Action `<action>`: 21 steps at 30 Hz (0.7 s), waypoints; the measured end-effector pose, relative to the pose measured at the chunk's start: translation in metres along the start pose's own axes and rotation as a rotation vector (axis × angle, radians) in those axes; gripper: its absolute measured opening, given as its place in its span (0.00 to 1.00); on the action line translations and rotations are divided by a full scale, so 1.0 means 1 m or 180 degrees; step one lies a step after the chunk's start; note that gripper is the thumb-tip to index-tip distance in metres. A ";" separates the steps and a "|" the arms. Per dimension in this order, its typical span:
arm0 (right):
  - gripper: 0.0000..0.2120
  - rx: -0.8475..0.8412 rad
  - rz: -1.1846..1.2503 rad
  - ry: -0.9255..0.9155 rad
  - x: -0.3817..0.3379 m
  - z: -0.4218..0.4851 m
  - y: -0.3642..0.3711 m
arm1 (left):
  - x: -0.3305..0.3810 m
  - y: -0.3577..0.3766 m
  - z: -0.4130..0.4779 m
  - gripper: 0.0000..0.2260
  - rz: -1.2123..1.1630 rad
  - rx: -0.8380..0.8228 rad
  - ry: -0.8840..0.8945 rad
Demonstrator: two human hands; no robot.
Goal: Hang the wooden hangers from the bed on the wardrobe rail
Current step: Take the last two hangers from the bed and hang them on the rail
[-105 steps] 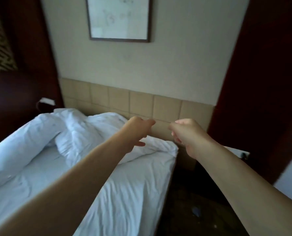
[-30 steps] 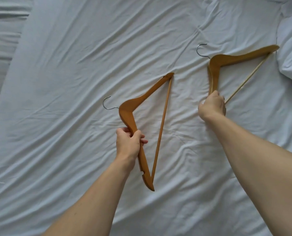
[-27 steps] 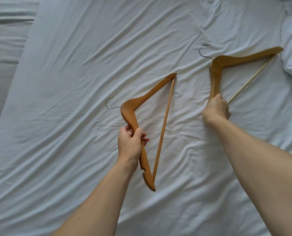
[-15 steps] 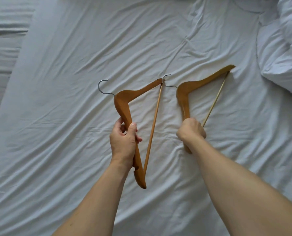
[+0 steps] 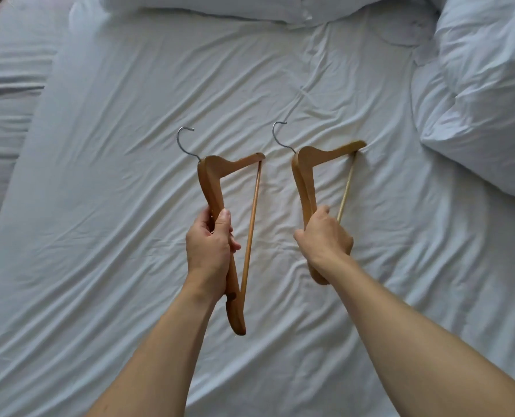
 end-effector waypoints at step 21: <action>0.12 -0.0815 0.3864 0.0493 0.020 -0.162 -0.327 | 0.311 0.036 -0.141 0.09 0.0950 -0.1047 0.0816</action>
Point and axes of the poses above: each hand's wrist, its own z-axis towards the middle knuckle, its own y-axis out of the palm, x = y × z, the point moved 5 cm from there along z, towards the middle knuckle, and after that the axes turned 6 degrees about x, right-handed, at the moved point
